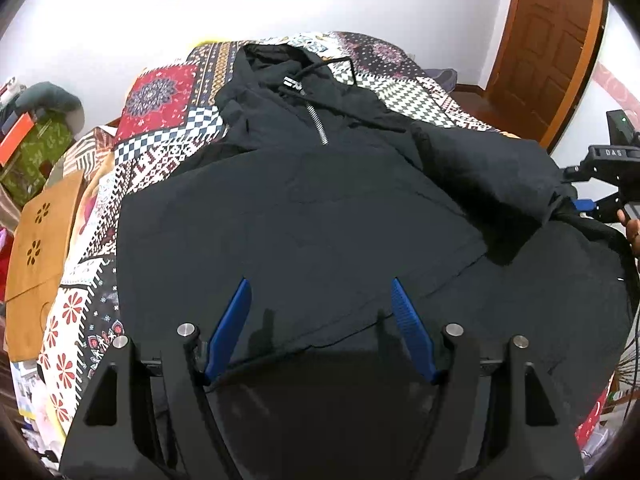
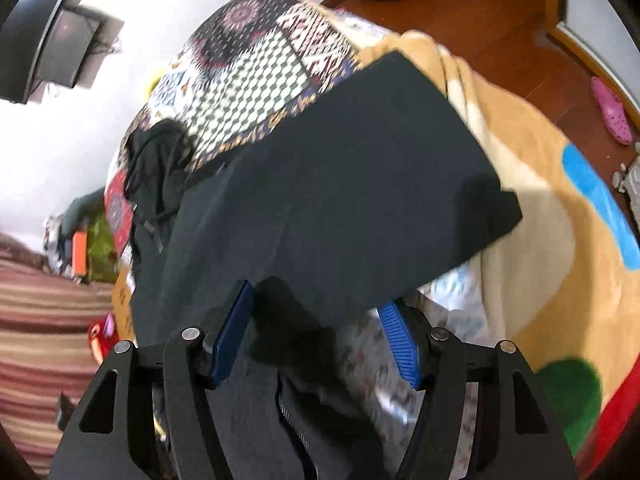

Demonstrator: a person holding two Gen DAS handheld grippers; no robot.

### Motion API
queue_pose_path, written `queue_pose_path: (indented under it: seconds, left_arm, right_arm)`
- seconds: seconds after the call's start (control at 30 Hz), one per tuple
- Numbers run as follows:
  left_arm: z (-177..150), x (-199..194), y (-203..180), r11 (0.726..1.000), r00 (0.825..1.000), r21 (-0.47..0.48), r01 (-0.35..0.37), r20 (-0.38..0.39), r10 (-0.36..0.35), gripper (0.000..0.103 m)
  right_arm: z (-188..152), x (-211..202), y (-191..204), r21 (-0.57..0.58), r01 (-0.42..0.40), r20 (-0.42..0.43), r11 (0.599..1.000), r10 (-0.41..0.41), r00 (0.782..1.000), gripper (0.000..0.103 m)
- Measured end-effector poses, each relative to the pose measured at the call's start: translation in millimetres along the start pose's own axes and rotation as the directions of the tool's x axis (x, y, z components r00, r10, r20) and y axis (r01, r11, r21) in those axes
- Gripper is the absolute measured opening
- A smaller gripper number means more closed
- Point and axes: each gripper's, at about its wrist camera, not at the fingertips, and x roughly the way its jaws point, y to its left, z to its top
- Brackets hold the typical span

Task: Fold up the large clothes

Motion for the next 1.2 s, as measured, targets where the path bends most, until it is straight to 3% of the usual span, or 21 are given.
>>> queue_pose_path:
  seconds: [0.07,0.13,0.17,0.2,0.3,0.5,0.7,0.9,1.07,1.2]
  left_arm:
    - [-1,2,3,1.000,1.000,-0.006,-0.003,-0.004,0.003,0.071]
    - [-2,3,5,1.000,1.000,-0.009,-0.003,-0.006,0.003,0.071]
    - [-3,3,6,1.000,1.000,-0.011,-0.002,-0.005,0.002,0.071]
    - [-3,3,6,1.000,1.000,-0.012,-0.002,-0.004,0.002,0.071]
    - [-4,2,10,1.000,1.000,-0.013,-0.007,-0.002,0.007,0.071]
    - [-5,-5,21,0.999,1.000,-0.032,-0.005,0.016,0.005,0.071]
    - [-8,-27,33,0.999,0.998,-0.049,-0.003,0.060,0.006,0.071]
    - [-18,-51,53,0.996,0.995,-0.084,-0.014,0.097,0.022,0.071]
    - [-34,-67,75,0.992,0.993,-0.124,-0.033,0.107,0.047,0.071]
    - [-52,-72,94,0.985,0.993,-0.166,-0.055,0.090,0.071,0.072]
  right_arm:
    - [4,2,2,0.006,0.015,0.018,1.000,-0.015,1.000,0.058]
    - [7,3,6,0.006,0.064,0.056,0.998,-0.065,0.996,0.040]
    - [9,0,2,-0.002,0.080,0.074,0.997,-0.080,0.994,0.024]
    - [11,-2,2,-0.008,0.092,0.086,0.996,-0.091,0.992,0.014]
    - [13,-9,13,-0.046,0.100,0.127,0.994,-0.094,0.987,0.008]
    - [6,-33,66,-0.200,0.089,0.200,0.976,-0.048,0.979,0.006]
    - [-23,-45,157,-0.428,0.056,0.224,0.902,0.046,0.973,0.005]
    - [-77,-8,230,-0.587,-0.020,0.094,0.810,0.093,0.991,0.005]
    - [-128,44,255,-0.685,-0.036,-0.025,0.727,0.026,0.999,0.005]
    - [-166,82,254,-0.729,-0.047,-0.116,0.683,-0.056,0.992,0.005]
